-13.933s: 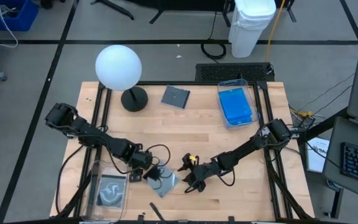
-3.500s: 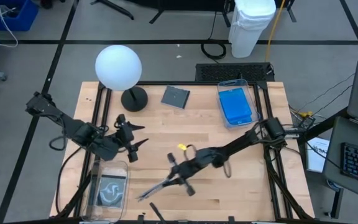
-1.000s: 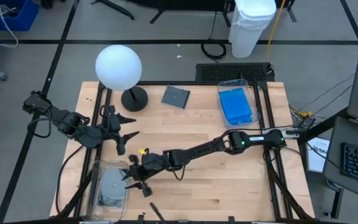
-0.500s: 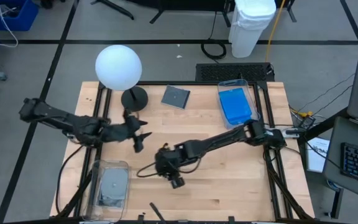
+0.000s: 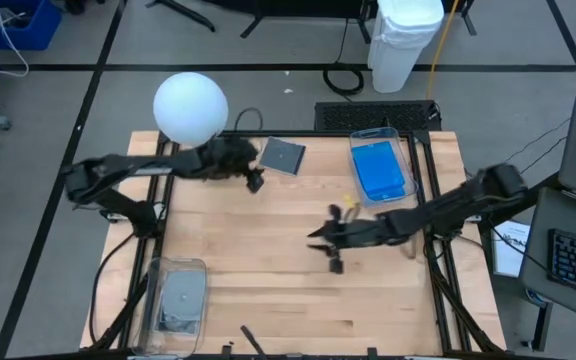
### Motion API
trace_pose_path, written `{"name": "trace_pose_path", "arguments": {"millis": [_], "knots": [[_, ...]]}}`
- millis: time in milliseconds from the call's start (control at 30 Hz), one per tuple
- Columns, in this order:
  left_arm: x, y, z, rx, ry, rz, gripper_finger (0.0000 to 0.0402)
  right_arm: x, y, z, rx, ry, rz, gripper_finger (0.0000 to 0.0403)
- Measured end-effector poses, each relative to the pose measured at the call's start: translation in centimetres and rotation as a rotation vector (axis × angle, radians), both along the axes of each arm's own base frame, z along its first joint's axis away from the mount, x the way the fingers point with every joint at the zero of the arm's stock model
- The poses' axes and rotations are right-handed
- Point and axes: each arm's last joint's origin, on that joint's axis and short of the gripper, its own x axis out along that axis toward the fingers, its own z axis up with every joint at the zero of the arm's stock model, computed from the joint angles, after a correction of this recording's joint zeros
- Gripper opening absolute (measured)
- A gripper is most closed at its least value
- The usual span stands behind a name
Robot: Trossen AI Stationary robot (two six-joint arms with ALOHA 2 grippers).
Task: Pick & place jewel cases by type
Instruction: Put the bottom black CD case into the bottom transparent bin
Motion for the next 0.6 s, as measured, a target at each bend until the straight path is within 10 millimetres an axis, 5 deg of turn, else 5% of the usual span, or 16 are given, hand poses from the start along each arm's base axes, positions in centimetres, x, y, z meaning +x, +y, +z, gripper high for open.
{"name": "trace_pose_path", "arguments": {"millis": [267,433,600], "knots": [[5.8,5.0,-1.9,-0.131,0.143,-0.029,0.0237,-6.2,-1.2,-0.9,0.025,-0.278,-0.009,0.0118],[10.6,6.3,-2.8,-0.199,0.308,-0.003,0.0237,-7.4,-1.6,-1.4,-0.007,-0.319,-0.021,0.0118],[13.0,7.7,-3.8,-0.204,0.451,0.051,0.0237,-7.4,-1.6,-1.5,-0.014,-0.315,-0.014,0.0118]]}}
